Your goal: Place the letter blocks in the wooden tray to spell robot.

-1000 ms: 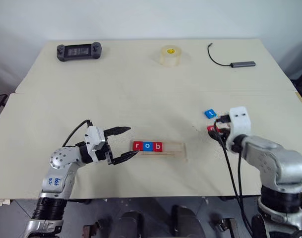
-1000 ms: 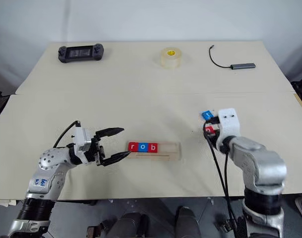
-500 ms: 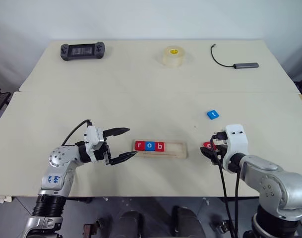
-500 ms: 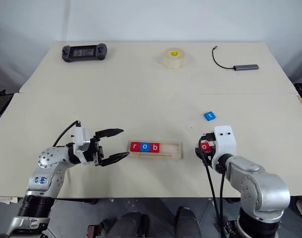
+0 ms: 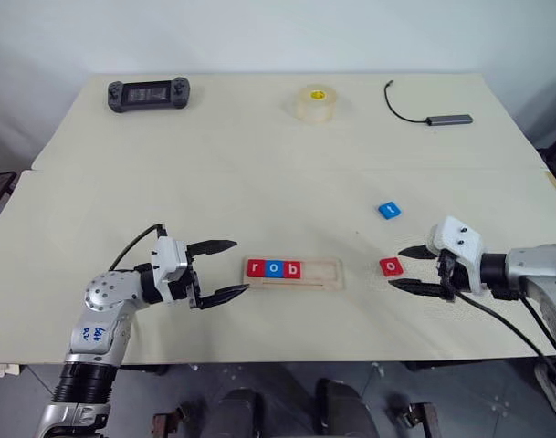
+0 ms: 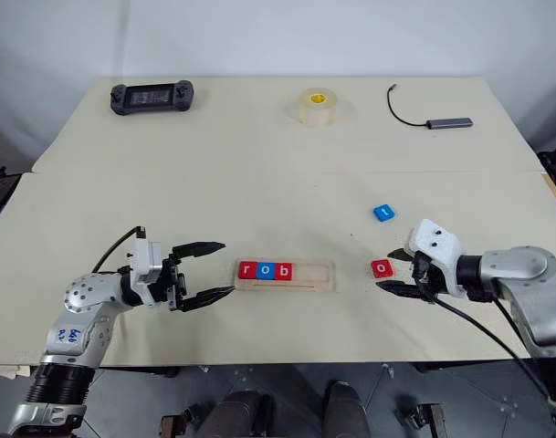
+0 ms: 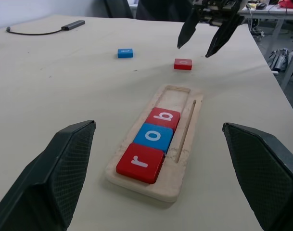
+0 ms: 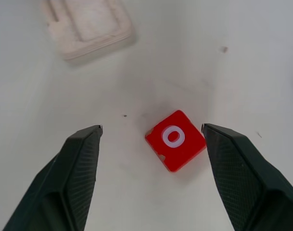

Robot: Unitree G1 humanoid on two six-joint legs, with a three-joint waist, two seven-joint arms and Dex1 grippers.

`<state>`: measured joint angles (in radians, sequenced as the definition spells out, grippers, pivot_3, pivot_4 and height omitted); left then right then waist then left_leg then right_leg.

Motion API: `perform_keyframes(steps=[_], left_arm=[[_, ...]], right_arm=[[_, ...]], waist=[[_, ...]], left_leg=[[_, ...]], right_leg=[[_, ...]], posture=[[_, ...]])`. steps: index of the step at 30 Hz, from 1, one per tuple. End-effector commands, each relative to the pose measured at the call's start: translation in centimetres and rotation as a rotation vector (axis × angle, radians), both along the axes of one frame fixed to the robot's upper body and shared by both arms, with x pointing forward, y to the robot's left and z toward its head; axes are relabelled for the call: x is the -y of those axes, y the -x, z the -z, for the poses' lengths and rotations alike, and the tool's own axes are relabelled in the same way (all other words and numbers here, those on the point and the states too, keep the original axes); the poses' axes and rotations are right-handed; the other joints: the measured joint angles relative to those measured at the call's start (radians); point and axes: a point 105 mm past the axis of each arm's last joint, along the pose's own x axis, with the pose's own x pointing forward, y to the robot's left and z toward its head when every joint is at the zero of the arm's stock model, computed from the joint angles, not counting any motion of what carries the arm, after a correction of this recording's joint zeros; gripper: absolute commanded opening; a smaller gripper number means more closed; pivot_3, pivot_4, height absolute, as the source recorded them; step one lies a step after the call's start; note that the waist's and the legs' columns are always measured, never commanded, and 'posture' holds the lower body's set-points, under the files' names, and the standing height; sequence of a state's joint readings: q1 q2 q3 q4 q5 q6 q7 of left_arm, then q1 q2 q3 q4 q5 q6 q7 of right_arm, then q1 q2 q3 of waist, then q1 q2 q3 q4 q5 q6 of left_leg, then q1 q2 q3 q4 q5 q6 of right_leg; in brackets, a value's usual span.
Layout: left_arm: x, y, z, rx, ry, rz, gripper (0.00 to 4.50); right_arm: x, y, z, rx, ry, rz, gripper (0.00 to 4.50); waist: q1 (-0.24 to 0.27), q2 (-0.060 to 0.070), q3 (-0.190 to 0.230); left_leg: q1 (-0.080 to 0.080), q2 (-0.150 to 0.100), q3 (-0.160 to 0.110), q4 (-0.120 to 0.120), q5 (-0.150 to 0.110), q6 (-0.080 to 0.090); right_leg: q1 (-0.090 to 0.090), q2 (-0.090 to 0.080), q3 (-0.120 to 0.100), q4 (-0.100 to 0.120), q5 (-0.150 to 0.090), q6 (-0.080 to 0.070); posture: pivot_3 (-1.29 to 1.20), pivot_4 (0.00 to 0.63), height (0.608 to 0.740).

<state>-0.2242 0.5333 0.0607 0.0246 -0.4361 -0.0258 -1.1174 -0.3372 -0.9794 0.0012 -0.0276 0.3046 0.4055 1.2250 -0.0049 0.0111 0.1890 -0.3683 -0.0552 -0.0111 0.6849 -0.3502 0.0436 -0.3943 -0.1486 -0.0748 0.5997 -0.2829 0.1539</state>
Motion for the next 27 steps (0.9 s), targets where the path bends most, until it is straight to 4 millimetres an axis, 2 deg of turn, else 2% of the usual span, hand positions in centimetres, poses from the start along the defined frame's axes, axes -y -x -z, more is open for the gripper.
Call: perform_keyframes(steps=[1,6,12,17,19,23,27], left_arm=[[0.1,0.6,-1.0,0.048,-0.002,0.020,4.50],[0.4,1.2,-1.0,0.051,-0.003,0.039,4.50],[0.8,1.5,-1.3,0.064,-0.007,0.058,4.50],[0.7,1.6,-1.5,0.075,-0.004,0.055,4.50],[0.7,1.7,-1.5,0.077,-0.004,0.052,4.50],[0.5,1.7,-1.4,0.074,0.000,0.034,4.50],[0.1,1.7,-1.1,0.062,0.000,0.012,4.50]], right_arm=[[0.7,-1.0,-0.1,0.028,0.061,-0.087,3.44],[1.2,-2.4,1.0,-0.004,0.097,-0.144,3.44],[2.0,-2.9,2.0,-0.048,0.139,-0.190,3.44],[1.5,-3.4,1.8,-0.021,0.112,-0.205,1.86],[0.9,-3.7,1.2,0.028,0.100,-0.229,1.44],[-0.3,-3.2,-0.1,0.055,0.105,-0.314,1.44],[-4.2,-2.9,-2.0,0.048,0.020,-0.364,1.44]], waist=[[0.001,0.000,0.000],[0.005,0.000,0.000],[0.004,0.000,0.000],[0.004,0.000,0.000],[0.003,0.000,0.000],[0.001,0.001,0.000],[0.000,0.001,0.000]], left_leg=[[-0.001,0.000,-0.001,0.000,0.000,0.000],[-0.002,0.000,-0.003,0.000,0.000,-0.001],[-0.002,0.000,-0.004,0.000,0.000,-0.001],[-0.002,0.000,-0.004,0.000,0.000,-0.001],[-0.002,0.000,-0.005,0.000,0.000,-0.001],[-0.002,0.000,-0.004,0.000,0.000,-0.002],[-0.002,0.001,-0.004,0.000,0.000,-0.002]], right_leg=[[0.000,0.000,0.000,0.000,0.000,0.000],[0.001,0.000,-0.002,-0.002,0.000,0.000],[0.001,0.000,-0.003,-0.004,0.000,0.000],[0.002,0.000,-0.004,-0.004,0.000,0.000],[0.002,0.000,-0.004,-0.004,0.000,0.000],[0.001,0.000,-0.004,-0.004,0.000,0.000],[0.001,0.000,-0.004,-0.004,0.000,0.000]], posture=[[0.00,0.150,0.740],[0.00,0.150,0.740],[0.00,0.150,0.740],[0.00,0.150,0.740],[0.00,0.150,0.740],[0.00,0.150,0.740],[0.00,0.150,0.740]])
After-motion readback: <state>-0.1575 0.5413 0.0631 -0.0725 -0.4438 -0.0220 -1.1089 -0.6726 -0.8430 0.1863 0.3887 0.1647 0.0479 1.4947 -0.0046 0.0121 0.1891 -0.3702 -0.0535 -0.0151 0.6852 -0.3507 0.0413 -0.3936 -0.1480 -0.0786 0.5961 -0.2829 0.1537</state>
